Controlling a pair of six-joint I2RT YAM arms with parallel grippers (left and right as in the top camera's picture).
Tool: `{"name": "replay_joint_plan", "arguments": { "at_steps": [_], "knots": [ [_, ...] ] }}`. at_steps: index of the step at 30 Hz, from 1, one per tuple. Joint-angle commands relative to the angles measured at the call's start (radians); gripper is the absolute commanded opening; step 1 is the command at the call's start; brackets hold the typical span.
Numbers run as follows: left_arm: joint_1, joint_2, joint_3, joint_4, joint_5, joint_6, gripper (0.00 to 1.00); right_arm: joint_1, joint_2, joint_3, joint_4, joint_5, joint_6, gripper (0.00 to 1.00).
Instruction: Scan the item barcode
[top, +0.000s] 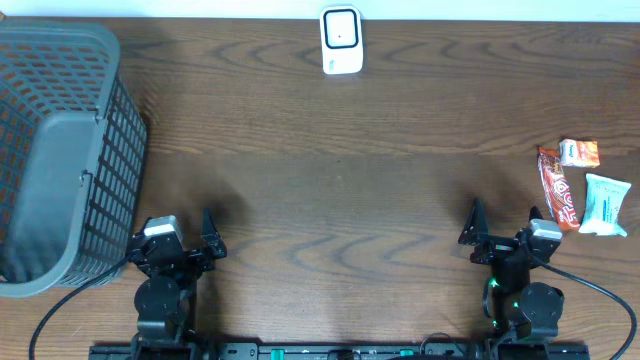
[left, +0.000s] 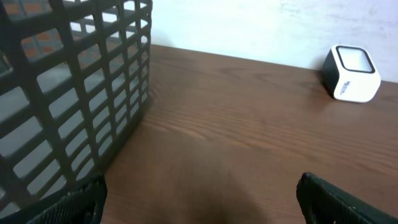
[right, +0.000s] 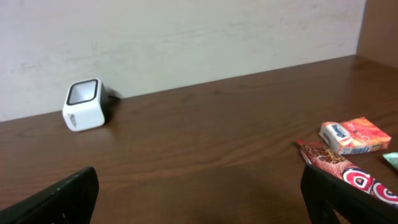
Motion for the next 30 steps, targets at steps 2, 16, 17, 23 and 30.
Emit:
{"name": "replay_joint_plan", "arguments": {
  "at_steps": [2, 16, 17, 23, 30],
  "knots": [
    [0.009, -0.009, -0.030, 0.005, -0.012, 0.017, 0.98, 0.008, -0.005, -0.002, -0.004, -0.001, -0.014, 0.99],
    [0.027, -0.009, -0.031, 0.005, -0.024, -0.014, 0.98, 0.008, -0.005, -0.002, -0.004, -0.001, -0.014, 0.99],
    [0.027, -0.009, -0.031, 0.008, -0.024, -0.014, 0.98, 0.008, -0.005, -0.002, -0.004, -0.001, -0.014, 0.99],
    [0.027, -0.009, -0.058, 0.077, 0.023, 0.053, 0.98, 0.008, -0.005, -0.002, -0.004, -0.001, -0.014, 0.99],
    [0.027, -0.009, -0.060, 0.079, 0.078, 0.128, 0.98, 0.008, -0.005, -0.002, -0.004, -0.001, -0.014, 0.99]
  ]
}}
